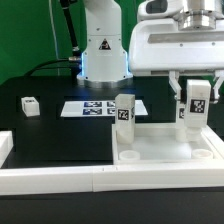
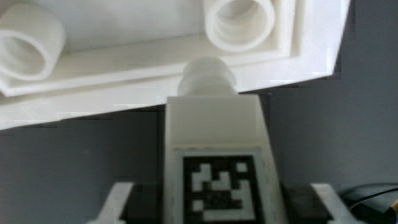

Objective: Assemble square table

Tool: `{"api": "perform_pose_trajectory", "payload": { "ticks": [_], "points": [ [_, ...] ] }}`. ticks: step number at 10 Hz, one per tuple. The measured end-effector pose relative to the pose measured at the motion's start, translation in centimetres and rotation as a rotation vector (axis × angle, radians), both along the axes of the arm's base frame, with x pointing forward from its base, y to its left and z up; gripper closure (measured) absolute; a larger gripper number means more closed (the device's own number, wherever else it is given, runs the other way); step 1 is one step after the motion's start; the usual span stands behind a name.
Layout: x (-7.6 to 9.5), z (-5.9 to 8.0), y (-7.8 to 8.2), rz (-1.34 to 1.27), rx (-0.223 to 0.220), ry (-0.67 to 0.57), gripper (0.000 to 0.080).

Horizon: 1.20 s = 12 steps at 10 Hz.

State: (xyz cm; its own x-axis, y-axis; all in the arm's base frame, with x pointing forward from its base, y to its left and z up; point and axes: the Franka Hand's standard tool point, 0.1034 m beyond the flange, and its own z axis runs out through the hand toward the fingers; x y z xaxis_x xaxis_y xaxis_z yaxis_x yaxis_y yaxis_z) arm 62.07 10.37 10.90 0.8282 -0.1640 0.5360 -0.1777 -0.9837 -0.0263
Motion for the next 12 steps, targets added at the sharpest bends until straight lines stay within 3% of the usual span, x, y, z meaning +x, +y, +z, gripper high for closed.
{"api": "perform_pose_trajectory", "payload": {
  "ticks": [3, 12],
  "points": [
    [0.0, -0.4, -0.3, 0.003, -0.007, 0.004, 0.0512],
    [-0.4, -2.3, 1.5, 0.035, -0.016, 0.025, 0.0512]
  ]
}}
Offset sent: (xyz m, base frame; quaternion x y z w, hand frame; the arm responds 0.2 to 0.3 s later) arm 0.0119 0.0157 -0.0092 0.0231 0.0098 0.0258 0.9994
